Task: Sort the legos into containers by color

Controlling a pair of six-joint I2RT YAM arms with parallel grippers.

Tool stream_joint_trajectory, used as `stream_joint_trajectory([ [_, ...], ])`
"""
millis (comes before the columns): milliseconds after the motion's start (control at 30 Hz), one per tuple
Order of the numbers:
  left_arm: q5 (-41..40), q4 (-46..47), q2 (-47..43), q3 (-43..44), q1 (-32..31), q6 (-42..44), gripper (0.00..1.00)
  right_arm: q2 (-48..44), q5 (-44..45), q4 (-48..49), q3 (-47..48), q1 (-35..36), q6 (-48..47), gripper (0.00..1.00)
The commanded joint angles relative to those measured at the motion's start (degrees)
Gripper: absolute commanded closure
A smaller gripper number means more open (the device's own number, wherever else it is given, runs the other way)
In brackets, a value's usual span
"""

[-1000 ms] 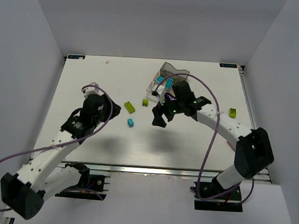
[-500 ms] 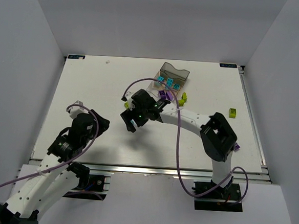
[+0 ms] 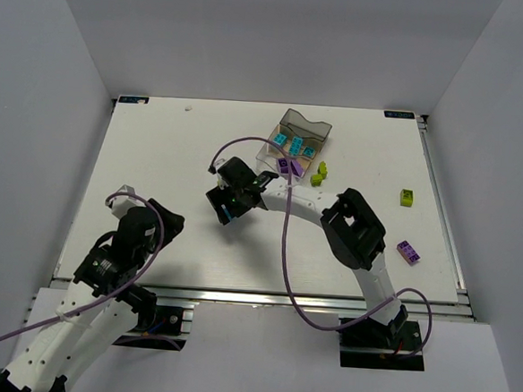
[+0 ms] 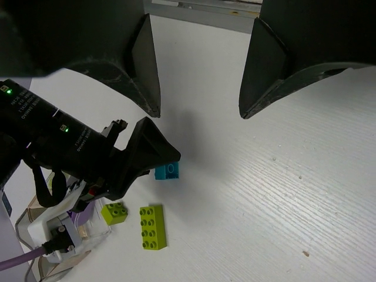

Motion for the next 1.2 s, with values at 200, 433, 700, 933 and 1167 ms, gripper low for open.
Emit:
stream_joint_trajectory([
  [200,-1.4,0.3,1.3,0.1,-0.2,-0.7,0.34,2.4,0.7,1.7,3.7,0.4,-1.0,0.31],
  [433,-1.2,0.8,1.2,-0.5,-0.2,-0.8,0.34,2.9,1.2,2.4,3.7,0.4,-3.0,0.39],
  [700,-0.9,2.1,1.6,-0.9,-0.2,-0.6,0.34,1.5,1.0,3.3,1.7,0.3,-4.9,0.62],
  [933,-0.4,3.0,1.4,-1.0,-0.2,-0.5,0.34,-5.4,-2.5,6.4,-3.6,-1.1,-9.5,0.92],
  [1167,0.3,4.6,1.4,-1.8,-0.2,-0.4,0.34,-19.8,-25.4,11.7,-11.9,-11.8,-23.7,1.00],
])
